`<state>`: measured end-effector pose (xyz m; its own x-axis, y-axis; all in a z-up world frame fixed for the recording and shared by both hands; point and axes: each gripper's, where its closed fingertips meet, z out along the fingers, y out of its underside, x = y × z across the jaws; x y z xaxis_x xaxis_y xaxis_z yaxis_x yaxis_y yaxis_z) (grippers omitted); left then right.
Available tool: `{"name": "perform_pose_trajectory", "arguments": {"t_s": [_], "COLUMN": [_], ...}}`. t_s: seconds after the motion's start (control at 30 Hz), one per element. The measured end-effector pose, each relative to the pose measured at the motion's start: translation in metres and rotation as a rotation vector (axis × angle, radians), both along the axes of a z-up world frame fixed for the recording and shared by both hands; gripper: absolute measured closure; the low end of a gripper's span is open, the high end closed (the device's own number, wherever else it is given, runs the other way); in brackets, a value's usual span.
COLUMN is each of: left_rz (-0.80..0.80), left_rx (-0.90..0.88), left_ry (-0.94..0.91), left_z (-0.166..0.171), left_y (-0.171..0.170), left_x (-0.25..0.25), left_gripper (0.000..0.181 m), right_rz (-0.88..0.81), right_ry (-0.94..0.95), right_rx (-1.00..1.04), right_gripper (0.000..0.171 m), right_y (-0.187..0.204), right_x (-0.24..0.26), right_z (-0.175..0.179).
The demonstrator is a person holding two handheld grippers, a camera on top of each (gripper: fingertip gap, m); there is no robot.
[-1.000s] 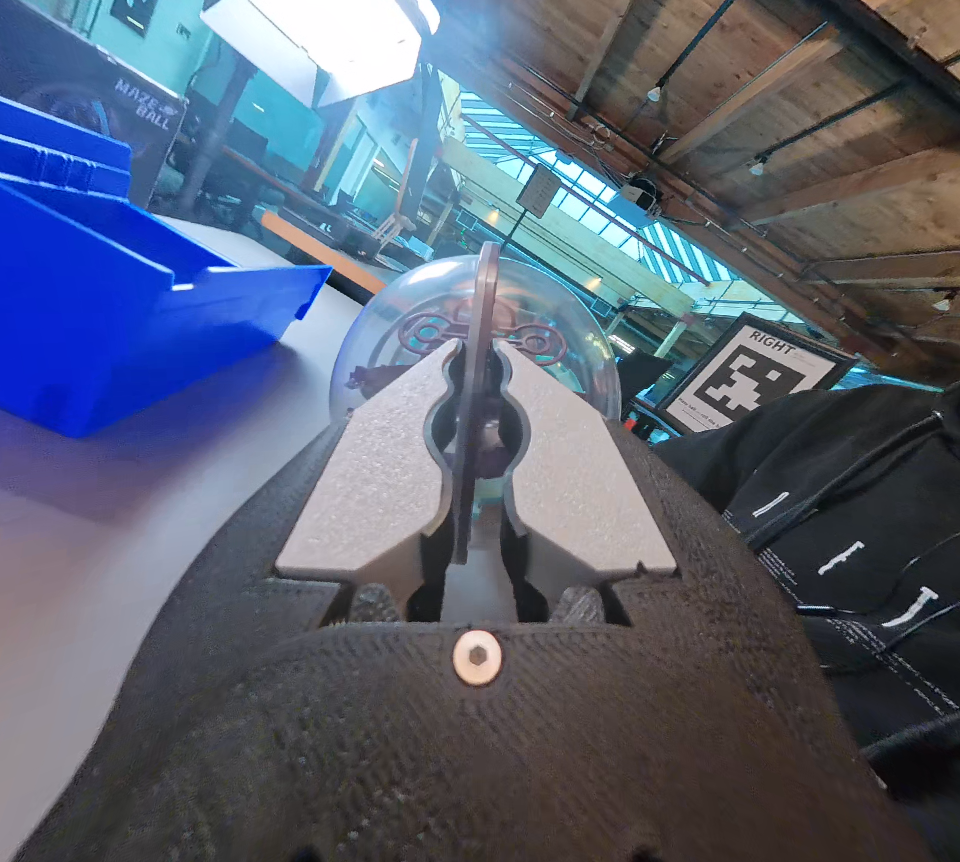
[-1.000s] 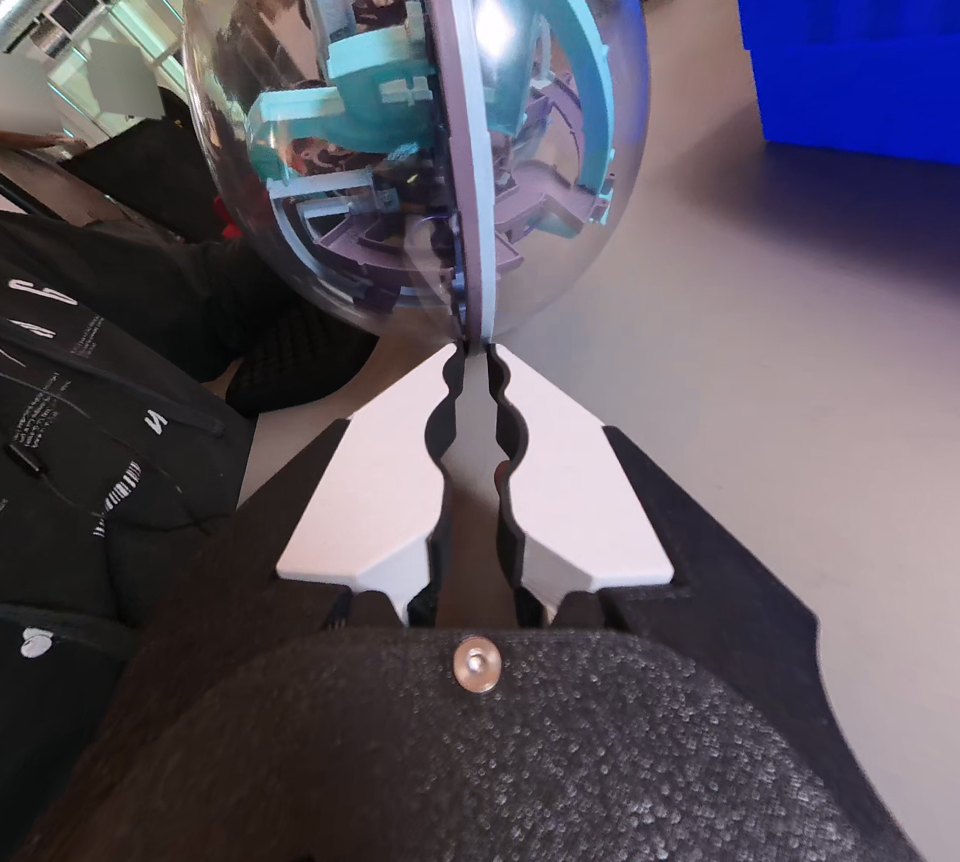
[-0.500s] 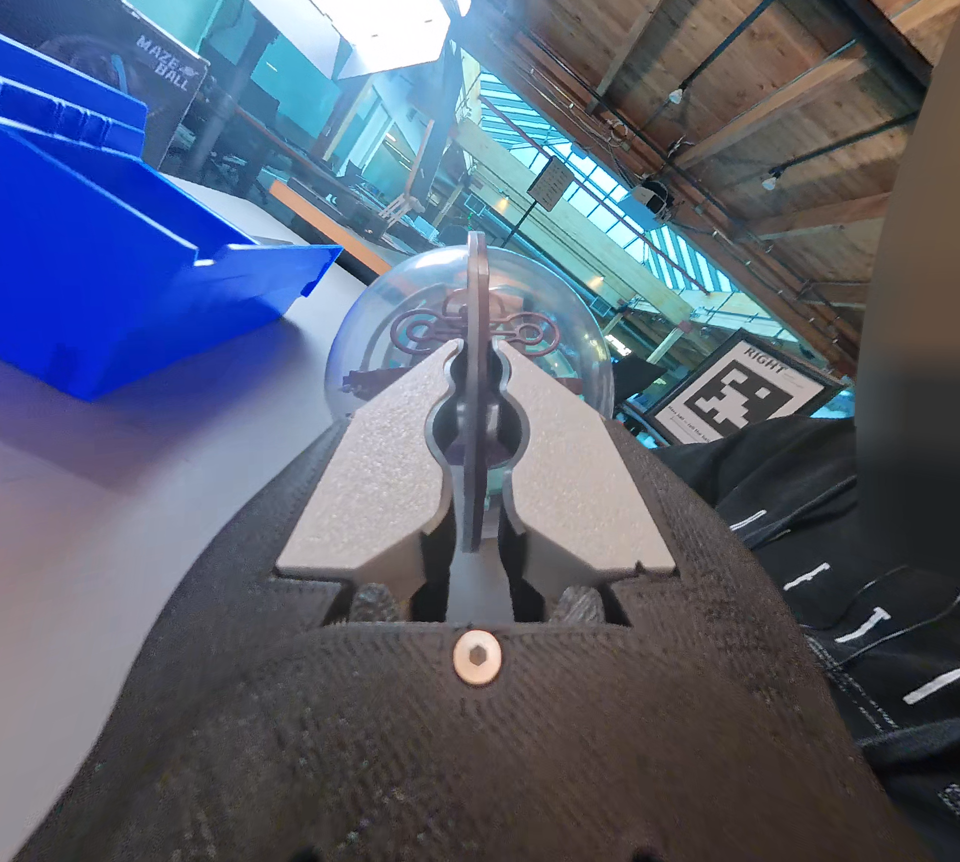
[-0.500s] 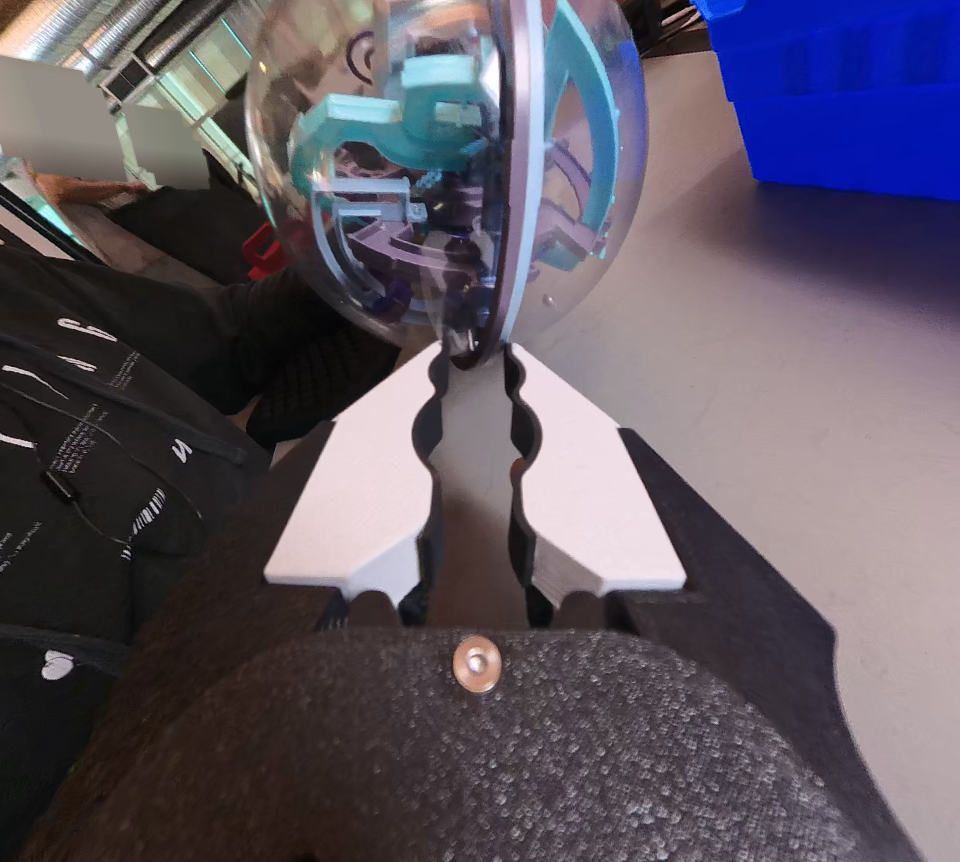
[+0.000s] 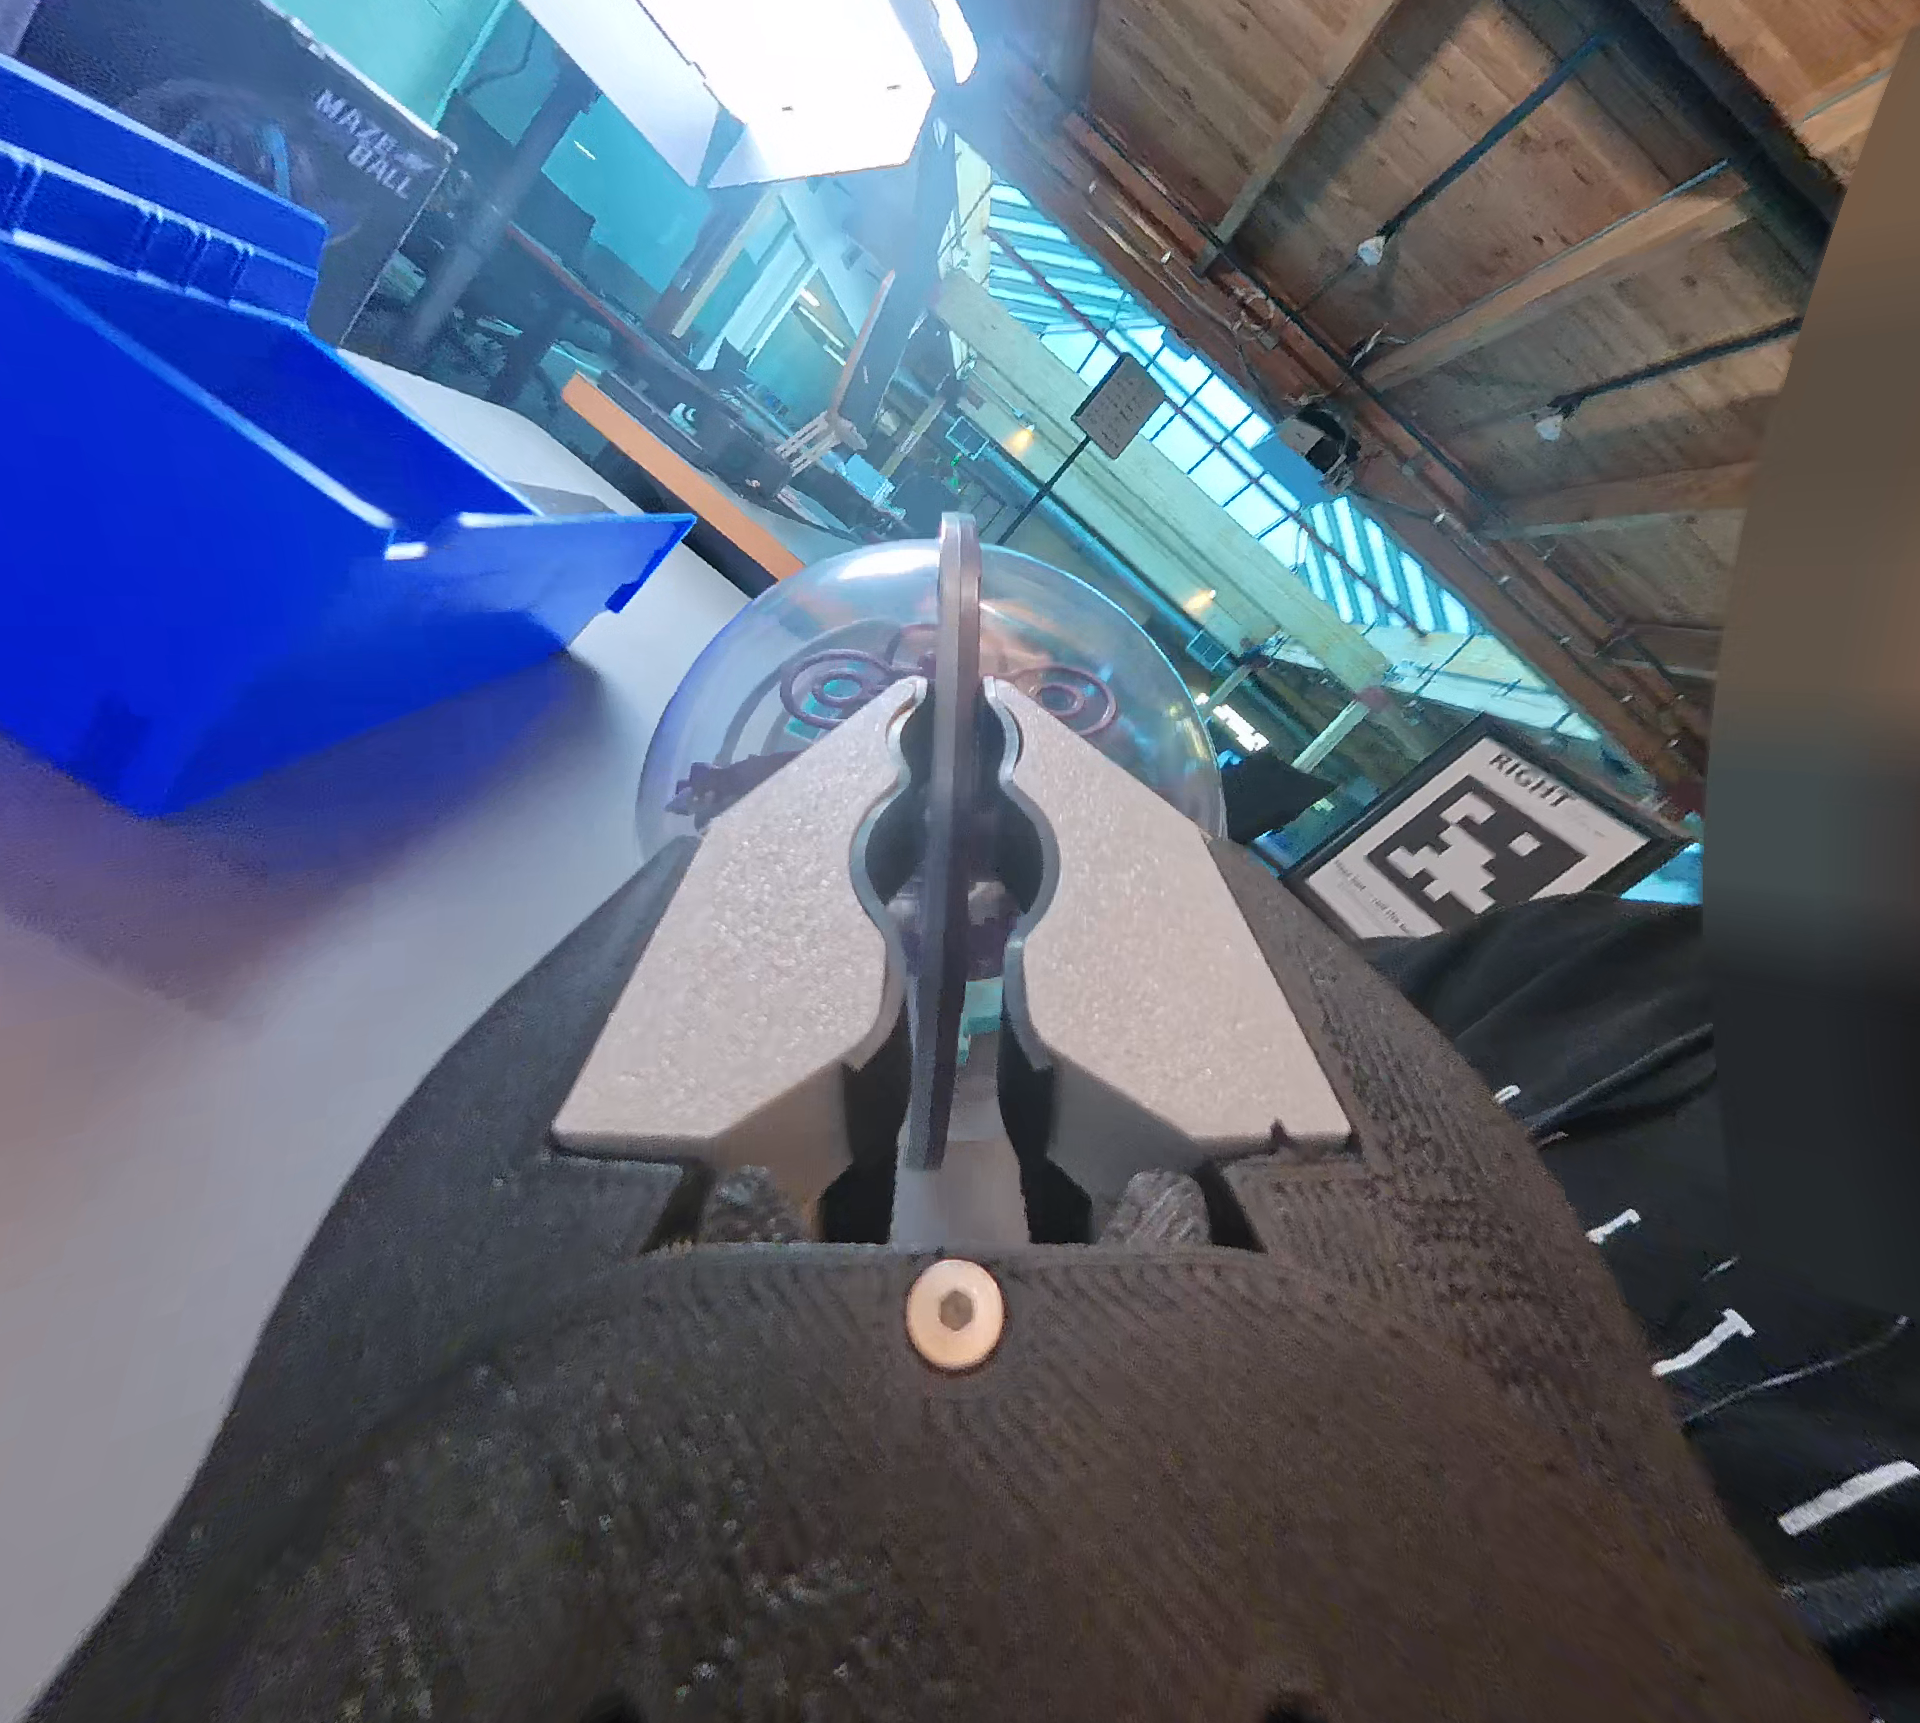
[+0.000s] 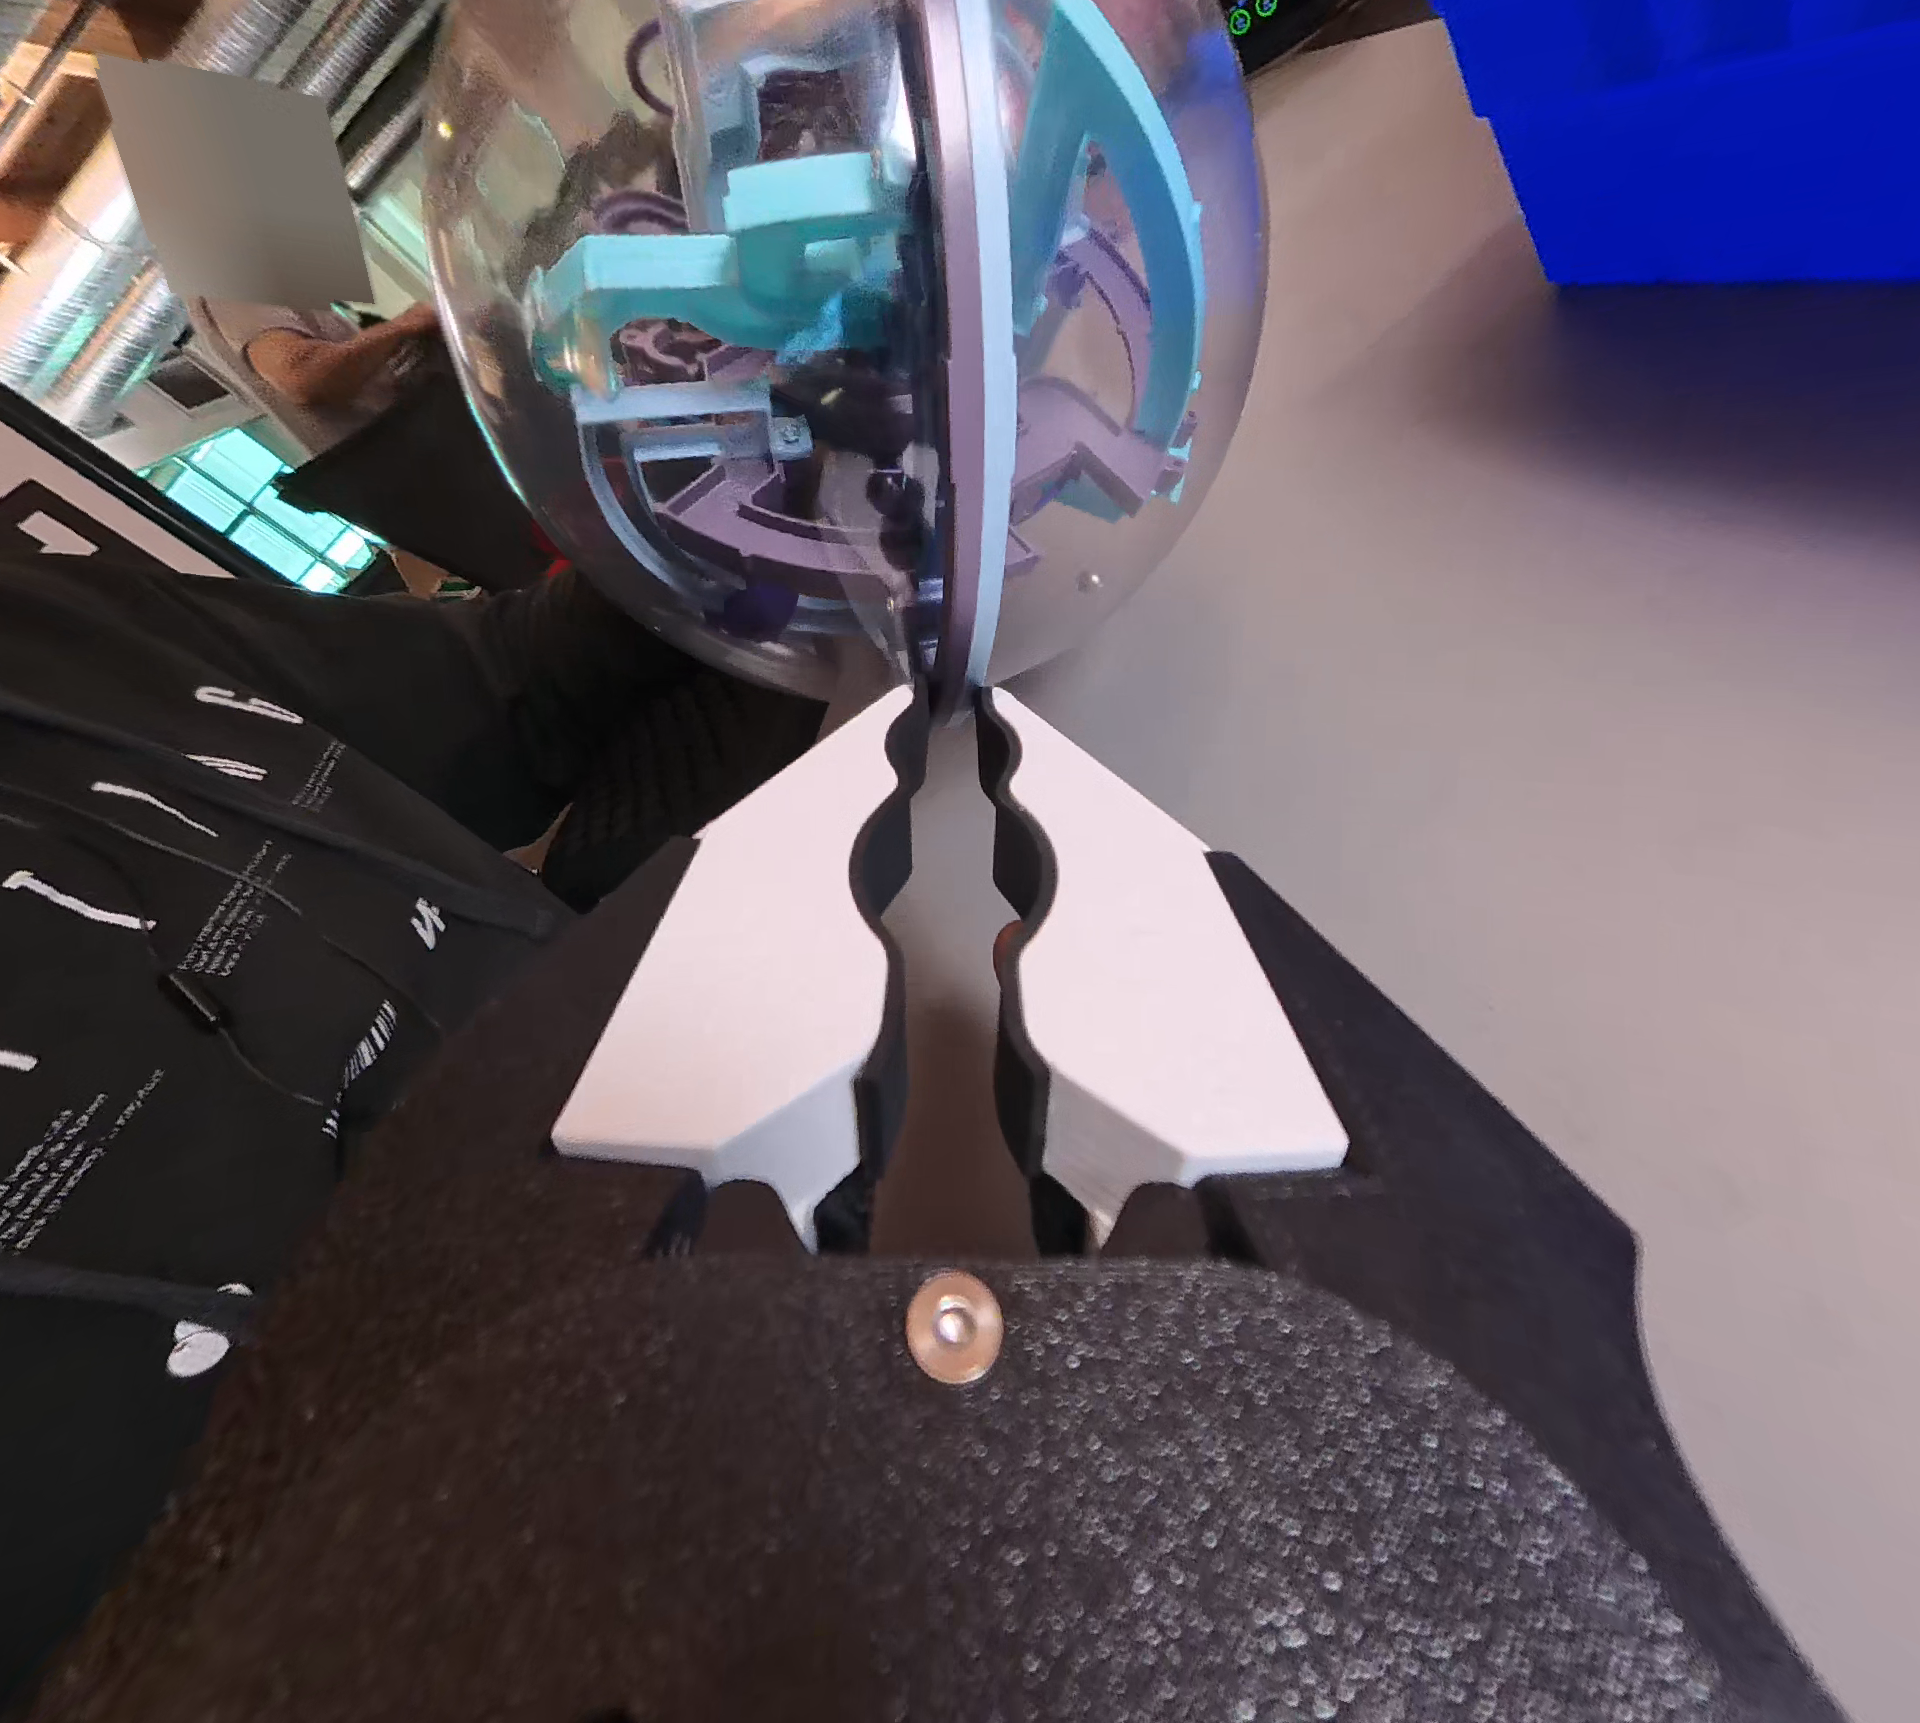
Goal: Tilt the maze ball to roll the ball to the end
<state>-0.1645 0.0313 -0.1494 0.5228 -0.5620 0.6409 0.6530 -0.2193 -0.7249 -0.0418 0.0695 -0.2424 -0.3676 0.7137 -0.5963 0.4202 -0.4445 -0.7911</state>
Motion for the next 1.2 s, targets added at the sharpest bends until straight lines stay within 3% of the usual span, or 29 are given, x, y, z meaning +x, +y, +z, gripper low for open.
{"name": "perform_pose_trajectory", "arguments": {"t_s": [0.17, 0.53, 0.7, 0.9, 1.2], "left_rz": [0.019, 0.167, 0.21, 0.241, 0.167], "left_rx": [0.04, 0.238, 0.283, 0.221, -0.009], "left_ry": [0.19, 0.576, 0.662, 0.65, 0.437], "left_z": [0.049, 0.22, 0.268, 0.269, 0.185], "left_y": [0.006, 0.001, -0.008, -0.007, 0.015], "left_x": [0.004, 0.007, 0.016, 0.011, -0.015], "left_gripper": [0.176, 0.174, 0.173, 0.174, 0.175], "right_rz": [0.007, 0.021, 0.021, 0.038, 0.06], "right_ry": [0.096, 0.432, 0.537, 0.555, 0.376], "right_rx": [-0.019, 0.104, 0.131, 0.104, -0.057], "right_gripper": [0.165, 0.166, 0.166, 0.165, 0.166], "right_y": [0.002, 0.003, -0.002, -0.01, -0.025], "right_x": [-0.011, -0.042, -0.038, -0.019, -0.006], "right_z": [0.027, 0.174, 0.224, 0.238, 0.19]}}
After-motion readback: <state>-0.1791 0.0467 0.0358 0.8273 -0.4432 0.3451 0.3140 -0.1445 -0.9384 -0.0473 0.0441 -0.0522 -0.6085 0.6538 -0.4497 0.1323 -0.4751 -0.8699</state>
